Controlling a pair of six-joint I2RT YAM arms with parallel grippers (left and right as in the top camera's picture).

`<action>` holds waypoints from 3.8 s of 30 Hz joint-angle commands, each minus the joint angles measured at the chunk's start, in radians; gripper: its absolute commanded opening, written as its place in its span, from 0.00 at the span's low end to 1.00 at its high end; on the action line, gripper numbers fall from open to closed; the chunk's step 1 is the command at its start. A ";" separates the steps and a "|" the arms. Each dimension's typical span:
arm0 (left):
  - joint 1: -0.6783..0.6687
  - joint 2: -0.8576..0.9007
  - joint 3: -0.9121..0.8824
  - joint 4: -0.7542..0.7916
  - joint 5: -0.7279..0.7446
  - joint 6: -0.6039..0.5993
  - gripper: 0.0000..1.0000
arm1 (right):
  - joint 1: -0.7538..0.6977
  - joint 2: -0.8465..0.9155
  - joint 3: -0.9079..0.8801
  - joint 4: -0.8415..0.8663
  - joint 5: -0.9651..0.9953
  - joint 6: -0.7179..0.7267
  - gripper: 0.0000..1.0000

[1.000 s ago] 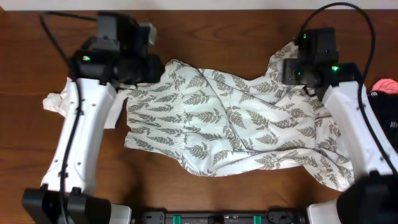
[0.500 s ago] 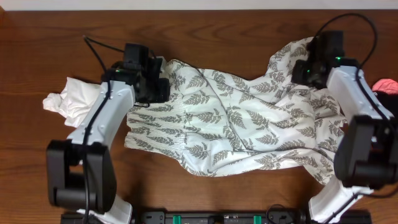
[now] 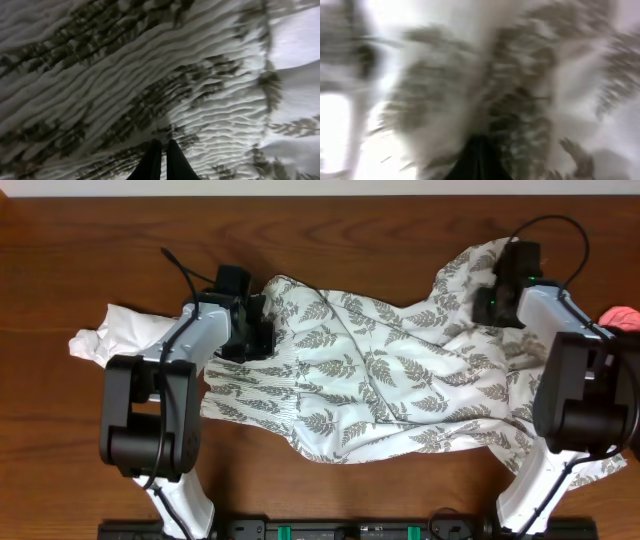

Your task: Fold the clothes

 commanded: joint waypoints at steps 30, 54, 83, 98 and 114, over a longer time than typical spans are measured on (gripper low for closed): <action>-0.003 -0.061 0.034 0.026 -0.109 -0.076 0.11 | -0.177 -0.198 0.084 -0.012 -0.419 -0.059 0.01; -0.037 0.034 -0.047 0.007 -0.160 -0.076 0.16 | 0.074 0.159 0.079 0.122 -0.053 -0.018 0.01; -0.037 -0.102 0.092 0.032 -0.302 -0.088 0.28 | -0.023 -0.148 0.138 0.119 -0.396 -0.077 0.36; -0.036 0.018 0.087 0.249 -0.237 -0.024 0.11 | 0.252 -0.054 0.123 -0.124 -0.317 -0.014 0.09; 0.023 0.270 0.088 0.508 -0.314 0.012 0.10 | 0.357 0.129 0.123 0.055 -0.230 -0.015 0.08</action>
